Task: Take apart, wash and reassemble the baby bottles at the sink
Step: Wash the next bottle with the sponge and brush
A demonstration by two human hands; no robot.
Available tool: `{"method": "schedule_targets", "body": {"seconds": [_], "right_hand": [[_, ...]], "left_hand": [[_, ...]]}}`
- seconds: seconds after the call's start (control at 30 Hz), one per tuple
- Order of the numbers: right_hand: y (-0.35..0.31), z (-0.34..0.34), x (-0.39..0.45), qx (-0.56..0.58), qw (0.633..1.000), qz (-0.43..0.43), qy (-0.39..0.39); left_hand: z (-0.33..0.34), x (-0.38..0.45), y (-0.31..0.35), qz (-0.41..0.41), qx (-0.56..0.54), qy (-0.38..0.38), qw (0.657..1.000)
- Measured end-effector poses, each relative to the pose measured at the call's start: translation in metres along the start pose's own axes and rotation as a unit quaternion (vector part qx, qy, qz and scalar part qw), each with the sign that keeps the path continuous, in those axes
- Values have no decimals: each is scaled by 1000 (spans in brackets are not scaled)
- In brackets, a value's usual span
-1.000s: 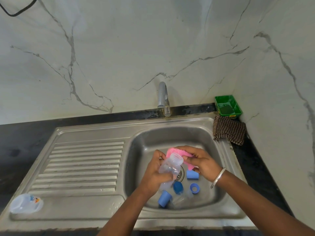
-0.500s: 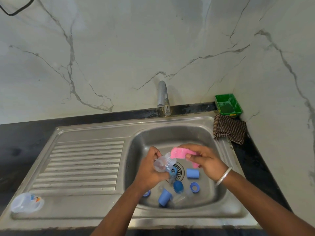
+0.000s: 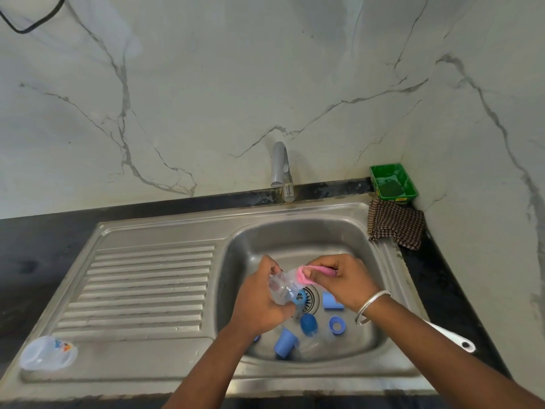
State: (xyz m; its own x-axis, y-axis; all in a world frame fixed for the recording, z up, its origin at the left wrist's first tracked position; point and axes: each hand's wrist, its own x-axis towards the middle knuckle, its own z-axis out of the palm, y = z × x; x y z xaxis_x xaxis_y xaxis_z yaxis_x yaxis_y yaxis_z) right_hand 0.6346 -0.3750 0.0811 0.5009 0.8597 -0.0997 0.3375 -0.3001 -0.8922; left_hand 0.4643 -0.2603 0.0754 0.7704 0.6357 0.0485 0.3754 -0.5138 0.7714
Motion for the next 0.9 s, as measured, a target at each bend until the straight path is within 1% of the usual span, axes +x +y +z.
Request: {"method": "schedule_targets", "body": {"seconds": [0.1,0.13,0.2,0.27,0.33,0.4,0.47,0.57,0.67,0.73,0.77,0.9], "right_hand": [[0,2,1,-34,998,38,33],[0,2,1,-48,997,53,30],[-5,3,0,-86,994,62,-4],[-11,4,-2,-100,993,38,-44],[-17,4,-3,-64,995,-2,-71],[-23,2,-4,-35,995,-29,-86],[-25,0,-4,-67,992,-40,-102],[-26,2,1,-149,979,-52,-130],[-36,10,3,-179,979,-29,-96],[-42,17,3,-185,979,-11,-89],[-46,19,2,-184,978,-2,-98],[-51,19,0,-142,975,15,-171]], "left_hand": [[0,-1,-1,7,27,-6,1000],[0,-2,-1,10,36,-13,999],[-1,-2,0,17,43,-23,999],[-2,-2,0,8,27,-26,999],[-5,-1,-2,-10,9,-22,1000],[-10,0,-6,-18,21,-24,999],[-15,-1,-10,-5,48,-32,998],[-20,-1,-12,36,71,-45,996],[-25,1,-17,73,101,-54,991],[-31,2,-24,82,93,-61,990],[-33,2,-28,80,81,-65,991],[-41,-2,-40,67,24,-68,995]]}}
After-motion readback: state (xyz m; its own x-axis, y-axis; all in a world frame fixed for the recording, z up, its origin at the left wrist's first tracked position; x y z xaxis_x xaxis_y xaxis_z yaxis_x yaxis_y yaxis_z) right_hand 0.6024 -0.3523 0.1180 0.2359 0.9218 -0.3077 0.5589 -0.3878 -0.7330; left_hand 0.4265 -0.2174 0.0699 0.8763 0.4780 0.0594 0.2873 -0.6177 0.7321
